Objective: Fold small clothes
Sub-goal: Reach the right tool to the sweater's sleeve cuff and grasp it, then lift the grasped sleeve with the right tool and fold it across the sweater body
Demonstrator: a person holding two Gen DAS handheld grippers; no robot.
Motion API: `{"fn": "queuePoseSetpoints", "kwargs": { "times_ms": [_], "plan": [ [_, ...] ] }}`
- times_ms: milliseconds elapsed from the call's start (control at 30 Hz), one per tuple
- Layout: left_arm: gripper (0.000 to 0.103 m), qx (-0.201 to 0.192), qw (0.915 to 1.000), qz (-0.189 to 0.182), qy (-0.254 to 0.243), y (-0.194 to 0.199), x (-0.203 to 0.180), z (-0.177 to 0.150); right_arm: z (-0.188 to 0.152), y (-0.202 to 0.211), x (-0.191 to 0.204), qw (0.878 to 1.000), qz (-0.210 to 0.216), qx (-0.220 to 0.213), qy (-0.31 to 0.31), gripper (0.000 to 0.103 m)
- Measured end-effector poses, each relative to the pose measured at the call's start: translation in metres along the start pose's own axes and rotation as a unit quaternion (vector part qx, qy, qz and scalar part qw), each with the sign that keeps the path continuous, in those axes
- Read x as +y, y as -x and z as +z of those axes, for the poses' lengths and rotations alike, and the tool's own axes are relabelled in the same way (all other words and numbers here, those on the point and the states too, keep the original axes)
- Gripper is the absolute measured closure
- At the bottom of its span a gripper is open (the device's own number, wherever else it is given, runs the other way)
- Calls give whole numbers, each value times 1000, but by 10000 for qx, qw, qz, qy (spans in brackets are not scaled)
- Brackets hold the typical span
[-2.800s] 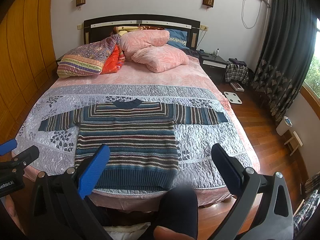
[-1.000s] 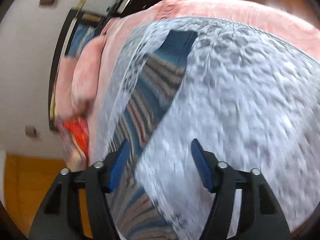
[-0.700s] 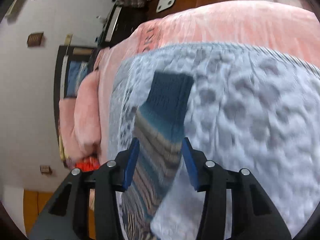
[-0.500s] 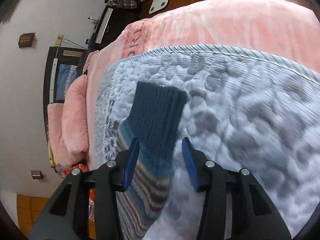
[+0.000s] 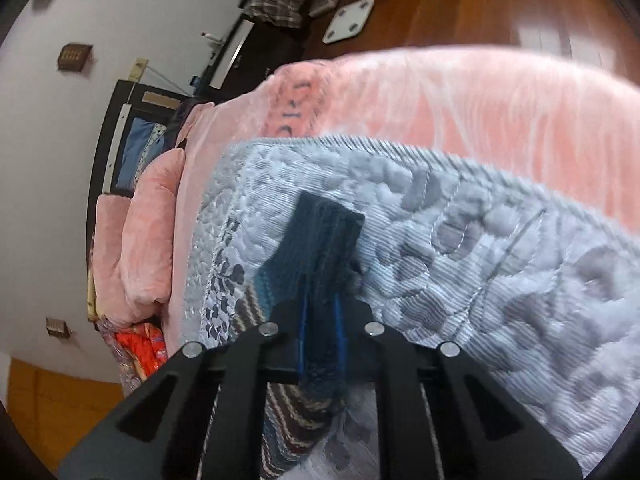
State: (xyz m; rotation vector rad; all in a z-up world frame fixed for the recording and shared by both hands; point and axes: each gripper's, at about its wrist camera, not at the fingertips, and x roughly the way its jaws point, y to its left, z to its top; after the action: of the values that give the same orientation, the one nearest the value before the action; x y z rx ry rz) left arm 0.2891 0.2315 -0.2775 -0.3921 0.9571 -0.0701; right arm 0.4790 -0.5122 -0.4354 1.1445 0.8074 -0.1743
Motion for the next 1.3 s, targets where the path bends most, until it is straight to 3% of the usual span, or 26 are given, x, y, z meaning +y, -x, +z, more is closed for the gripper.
{"fn": "queuePoseSetpoints", "kwargs": {
  "times_ms": [133,300,500,700,967,1100,1300],
  "plan": [
    [4,106,9995,-71,285,6,9,6,-5,19,42,9974,-91,-123,697,94],
    [4,117,9997,-87,219,19,9,13,-19,39,107,9899,28,-301,1384,94],
    [4,130,9991,-365,161,31,6,20,-67,65,190,9707,235,-474,2344,94],
    [4,155,9980,-603,133,44,2,31,-143,78,262,9383,209,-588,3401,94],
    [4,-27,9963,-857,94,59,-1,50,-274,55,322,8809,143,-364,4716,94],
    [4,18,9949,-1010,67,50,-2,59,-331,22,329,8546,-41,-62,5192,94],
    [4,123,9928,-1193,41,24,-2,72,-427,-44,316,7953,-508,451,6024,94]
  ]
}}
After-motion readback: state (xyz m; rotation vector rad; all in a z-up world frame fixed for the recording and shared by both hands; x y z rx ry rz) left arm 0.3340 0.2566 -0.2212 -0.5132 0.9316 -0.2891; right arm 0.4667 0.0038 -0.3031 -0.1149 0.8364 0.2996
